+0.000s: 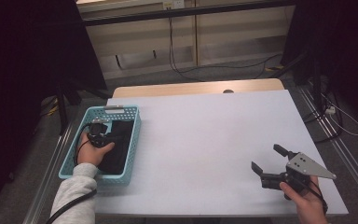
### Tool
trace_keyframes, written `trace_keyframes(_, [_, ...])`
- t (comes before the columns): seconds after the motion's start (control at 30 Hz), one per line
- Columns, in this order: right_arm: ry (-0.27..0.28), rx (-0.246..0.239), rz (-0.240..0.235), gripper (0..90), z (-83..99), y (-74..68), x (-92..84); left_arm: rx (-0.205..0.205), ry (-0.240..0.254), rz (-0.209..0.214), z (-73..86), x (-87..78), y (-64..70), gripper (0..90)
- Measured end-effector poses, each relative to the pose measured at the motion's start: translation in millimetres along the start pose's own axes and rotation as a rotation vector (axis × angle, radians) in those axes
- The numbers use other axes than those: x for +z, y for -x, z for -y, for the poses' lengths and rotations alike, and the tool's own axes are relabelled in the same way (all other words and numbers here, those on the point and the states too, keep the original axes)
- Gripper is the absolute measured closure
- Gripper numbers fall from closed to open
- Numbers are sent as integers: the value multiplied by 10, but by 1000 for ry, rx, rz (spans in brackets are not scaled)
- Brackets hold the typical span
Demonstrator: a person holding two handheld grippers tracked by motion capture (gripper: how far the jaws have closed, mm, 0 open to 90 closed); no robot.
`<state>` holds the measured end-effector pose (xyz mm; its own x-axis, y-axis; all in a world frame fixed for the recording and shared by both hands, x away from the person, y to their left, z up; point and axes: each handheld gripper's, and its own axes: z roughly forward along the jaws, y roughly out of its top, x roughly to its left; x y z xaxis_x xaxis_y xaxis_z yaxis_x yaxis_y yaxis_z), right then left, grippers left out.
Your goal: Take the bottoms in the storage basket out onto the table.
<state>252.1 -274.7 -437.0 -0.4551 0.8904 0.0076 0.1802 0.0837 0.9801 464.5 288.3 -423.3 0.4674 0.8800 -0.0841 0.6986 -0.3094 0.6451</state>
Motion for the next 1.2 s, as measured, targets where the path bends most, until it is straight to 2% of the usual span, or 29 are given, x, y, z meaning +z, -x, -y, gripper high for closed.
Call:
trace_keyframes(0.13, [1,0,-3,19,1,2,0,6,-31,-29,-82,-51,33,707])
trace_keyframes(0.2, [2,2,-2,19,1,3,-2,-14,-39,-27,-106,-77,27,712])
trace_keyframes(0.37, [2,1,-3,19,1,7,-7,-36,-28,-41,-202,-225,-20,717])
trace_keyframes(0.5, [5,1,-3,19,0,4,-2,-69,12,-42,-326,-415,-70,718])
trace_keyframes(0.53, [5,1,-3,18,0,3,-1,-67,16,-42,-356,-459,-82,718])
trace_keyframes(0.63, [5,2,-3,18,-1,2,1,-86,67,-52,-485,-642,-105,718])
trace_keyframes(0.73, [4,1,-3,18,-1,0,4,-87,121,-59,-595,-793,-107,718])
trace_keyframes(0.9, [4,1,-5,18,0,1,5,-96,228,-39,-784,-1040,-47,718])
trace_keyframes(1.07, [2,-1,-5,18,1,1,10,-54,329,14,-980,-1222,166,717])
trace_keyframes(1.13, [1,-1,-4,19,-1,-3,9,-42,382,48,-1082,-1302,287,718])
trace_keyframes(1.2, [1,-2,-5,18,0,-3,10,-28,414,78,-1160,-1342,402,717])
